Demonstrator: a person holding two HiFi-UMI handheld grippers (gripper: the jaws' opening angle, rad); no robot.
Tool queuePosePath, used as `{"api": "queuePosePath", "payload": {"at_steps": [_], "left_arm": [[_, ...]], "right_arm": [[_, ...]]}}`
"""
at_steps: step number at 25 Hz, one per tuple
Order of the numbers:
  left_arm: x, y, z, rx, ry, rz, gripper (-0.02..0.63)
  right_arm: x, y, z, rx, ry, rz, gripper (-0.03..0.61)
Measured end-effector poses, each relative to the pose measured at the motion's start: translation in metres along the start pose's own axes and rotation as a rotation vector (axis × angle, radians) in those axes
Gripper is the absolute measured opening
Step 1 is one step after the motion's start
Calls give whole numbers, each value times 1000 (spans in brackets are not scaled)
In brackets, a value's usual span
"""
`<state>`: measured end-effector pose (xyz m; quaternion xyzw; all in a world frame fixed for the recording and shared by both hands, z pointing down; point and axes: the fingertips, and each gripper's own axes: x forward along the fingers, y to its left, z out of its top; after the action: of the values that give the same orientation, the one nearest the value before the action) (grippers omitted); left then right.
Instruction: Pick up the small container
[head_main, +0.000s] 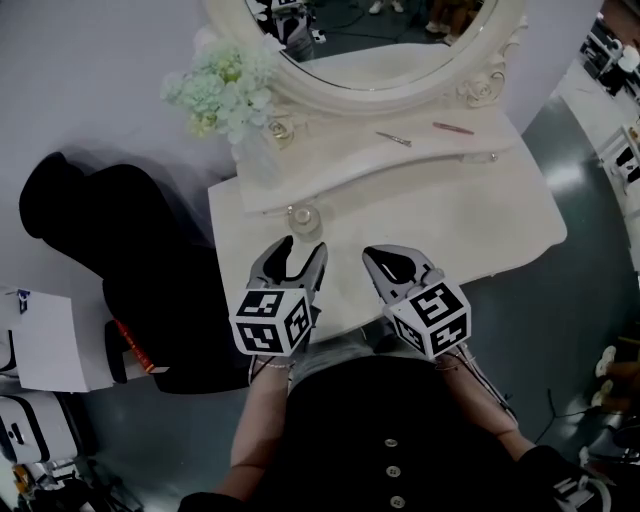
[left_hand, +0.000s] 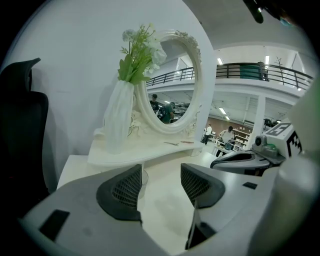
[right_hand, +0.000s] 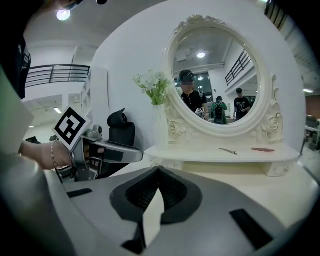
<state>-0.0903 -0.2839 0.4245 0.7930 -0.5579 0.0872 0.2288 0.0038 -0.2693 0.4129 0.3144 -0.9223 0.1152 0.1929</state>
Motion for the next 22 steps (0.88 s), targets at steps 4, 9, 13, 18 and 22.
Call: {"api": "queuePosePath", "payload": {"at_steps": [4, 9, 13, 18, 22], "left_arm": [[5, 2, 1, 17, 13, -17, 224], [8, 10, 2, 26, 32, -30, 224], [7, 10, 2, 25, 27, -71, 225], [10, 19, 1, 57, 38, -69, 253], [15, 26, -5, 95, 63, -62, 268]], "right_arm": [[3, 1, 1, 49, -3, 3, 2], [12, 2, 8, 78, -5, -14, 2], [17, 4, 10, 95, 2, -35, 2], [26, 3, 12, 119, 9, -59, 2], [31, 6, 6, 140, 24, -72, 2]]}}
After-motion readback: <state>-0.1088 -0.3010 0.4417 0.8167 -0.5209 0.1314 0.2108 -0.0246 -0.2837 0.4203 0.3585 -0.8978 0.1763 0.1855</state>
